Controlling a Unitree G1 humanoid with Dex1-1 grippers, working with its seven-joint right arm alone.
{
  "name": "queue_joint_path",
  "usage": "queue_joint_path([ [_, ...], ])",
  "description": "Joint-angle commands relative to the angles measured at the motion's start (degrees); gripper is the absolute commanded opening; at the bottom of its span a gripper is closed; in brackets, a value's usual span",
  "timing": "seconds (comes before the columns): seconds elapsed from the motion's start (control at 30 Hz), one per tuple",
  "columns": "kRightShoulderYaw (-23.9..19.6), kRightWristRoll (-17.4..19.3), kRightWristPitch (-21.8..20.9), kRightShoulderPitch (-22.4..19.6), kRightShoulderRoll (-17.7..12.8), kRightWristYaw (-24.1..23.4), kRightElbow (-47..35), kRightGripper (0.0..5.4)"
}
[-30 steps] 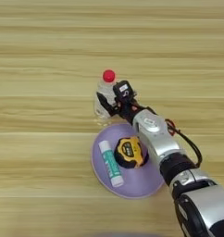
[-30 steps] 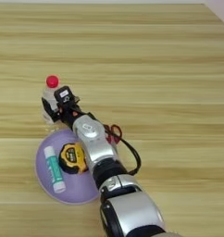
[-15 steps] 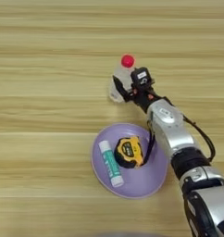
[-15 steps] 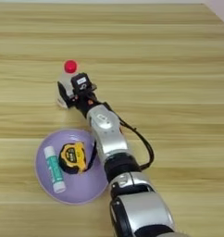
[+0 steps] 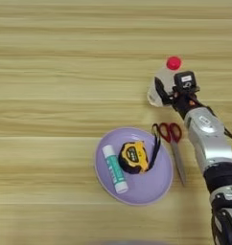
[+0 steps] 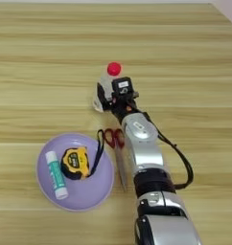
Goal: Move the objects on the table
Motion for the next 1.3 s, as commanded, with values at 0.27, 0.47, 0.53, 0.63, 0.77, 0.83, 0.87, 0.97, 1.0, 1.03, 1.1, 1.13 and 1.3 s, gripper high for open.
queue_joint_path([
  [0.27, -5.1, 1.0, 7.9, 7.3, -5.8, -1.2, -23.8, 3.07],
  [0.47, -7.4, 1.1, 10.4, 12.2, -7.5, -0.6, -28.9, 3.07],
  [0.53, -8.5, 1.2, 11.1, 14.5, -8.1, -0.5, -30.0, 3.07],
  [0.63, -9.2, 1.1, 11.3, 16.5, -8.5, -0.5, -29.5, 3.07],
  [0.77, -9.4, 0.4, 11.7, 17.7, -8.5, -1.2, -28.1, 3.07],
  [0.83, -9.0, -0.3, 11.9, 18.1, -8.7, -1.5, -27.0, 3.07],
  [0.87, -8.9, -0.4, 11.8, 18.3, -8.7, -1.4, -26.7, 3.07],
  [0.97, -8.6, -0.5, 11.6, 18.9, -8.2, -1.2, -25.9, 3.07],
  [1.0, -8.4, -0.5, 11.7, 19.1, -8.0, -1.2, -25.8, 3.07],
  [1.03, -8.2, -0.4, 11.7, 19.3, -7.8, -1.1, -25.8, 3.07],
  [1.1, -7.9, -0.4, 11.7, 19.6, -7.6, -1.0, -25.6, 3.07],
  [1.13, -7.9, -0.4, 11.7, 19.6, -7.6, -1.0, -25.2, 3.07],
  [1.3, -7.5, -0.2, 11.6, 19.9, -7.2, -0.9, -24.6, 3.07],
])
